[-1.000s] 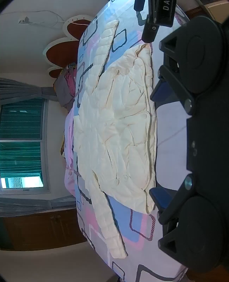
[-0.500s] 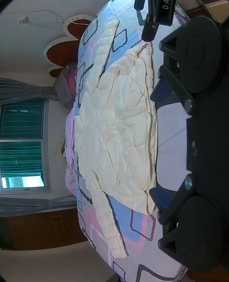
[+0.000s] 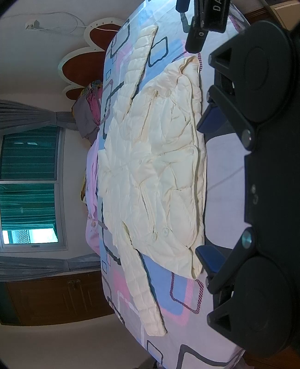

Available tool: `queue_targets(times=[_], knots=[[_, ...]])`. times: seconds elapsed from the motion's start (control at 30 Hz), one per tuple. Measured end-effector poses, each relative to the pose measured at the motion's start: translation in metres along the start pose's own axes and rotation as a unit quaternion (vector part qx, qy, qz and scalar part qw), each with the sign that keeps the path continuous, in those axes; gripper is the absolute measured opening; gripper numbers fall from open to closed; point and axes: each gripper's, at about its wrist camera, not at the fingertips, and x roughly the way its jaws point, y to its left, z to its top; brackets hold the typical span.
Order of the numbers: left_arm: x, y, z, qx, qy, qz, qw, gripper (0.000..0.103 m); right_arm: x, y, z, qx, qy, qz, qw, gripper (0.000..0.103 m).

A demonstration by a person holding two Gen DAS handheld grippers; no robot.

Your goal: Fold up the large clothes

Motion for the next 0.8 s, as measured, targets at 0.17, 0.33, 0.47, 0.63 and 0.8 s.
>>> queue_targets(times=[0.17,0.33,0.47,0.63,0.8], knots=[[0.0004,0.0008,-0.0004,-0.002,0.0,0.0,1.0,0.103,-0.0002,0.0001,-0.0003,0.0,0.0,0.0,1.0,0.103],[0.0012,0.0007,-0.001,-0.002,0.003,0.002,1.0,0.103,-0.0001,0.0003,0.0001,0.0,0.001,0.001,1.0,0.103],[0.0018,0.0001,-0.0014,-0.003,0.001,0.004,1.0,0.103,-0.0003,0.001,0.0012,-0.001,-0.001,0.001,1.0,0.103],[0.0018,0.0002,-0.001,-0.005,0.0,0.006,1.0,0.103,0.0013,0.0028,0.0012,-0.003,-0.002,0.002,1.0,0.103],[0.0015,0.0008,-0.0008,-0.005,0.0,0.005,1.0,0.103,0.0012,0.003,0.0015,-0.003,-0.002,0.001,1.0,0.103]])
